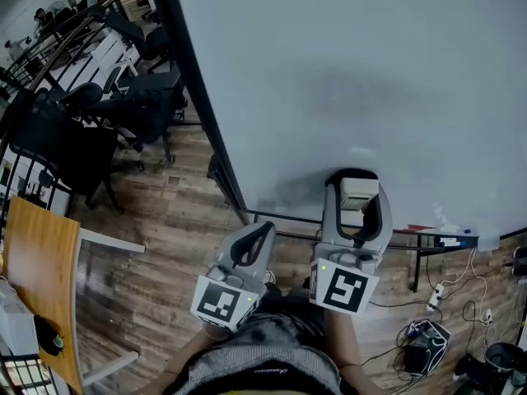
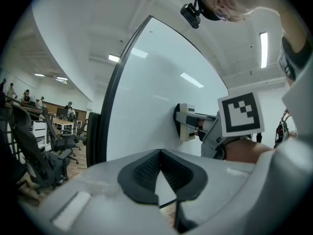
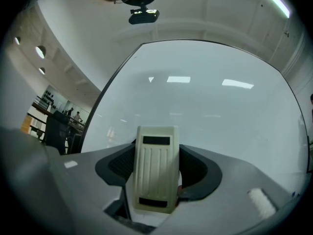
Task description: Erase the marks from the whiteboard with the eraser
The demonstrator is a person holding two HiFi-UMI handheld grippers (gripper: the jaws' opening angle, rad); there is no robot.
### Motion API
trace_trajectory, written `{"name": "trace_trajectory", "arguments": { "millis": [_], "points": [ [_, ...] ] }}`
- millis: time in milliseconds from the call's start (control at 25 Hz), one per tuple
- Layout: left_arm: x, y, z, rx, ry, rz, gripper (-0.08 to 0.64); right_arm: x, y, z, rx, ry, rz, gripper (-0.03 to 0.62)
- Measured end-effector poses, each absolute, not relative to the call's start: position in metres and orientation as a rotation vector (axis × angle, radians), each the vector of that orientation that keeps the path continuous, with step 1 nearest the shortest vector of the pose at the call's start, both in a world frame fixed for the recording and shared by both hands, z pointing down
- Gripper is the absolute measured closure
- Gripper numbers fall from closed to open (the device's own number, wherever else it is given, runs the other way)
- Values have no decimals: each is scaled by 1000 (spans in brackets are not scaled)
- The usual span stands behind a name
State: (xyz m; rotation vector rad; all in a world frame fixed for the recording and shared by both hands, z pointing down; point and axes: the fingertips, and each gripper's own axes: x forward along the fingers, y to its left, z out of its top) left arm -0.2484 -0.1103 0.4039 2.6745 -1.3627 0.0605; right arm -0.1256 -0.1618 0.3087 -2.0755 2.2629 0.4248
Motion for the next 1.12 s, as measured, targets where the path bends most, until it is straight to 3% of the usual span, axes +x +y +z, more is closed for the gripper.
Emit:
{"name": "trace_trajectory", "arguments": {
  "millis": [600, 1120],
  "points": [
    [-317, -95, 404, 2550, -1584, 50, 561, -206, -166, 299, -1920, 2393, 544, 327],
    [-317, -91, 406, 2538, -1583, 64, 561, -227, -163, 314, -1875, 2414, 668, 325]
  ]
}}
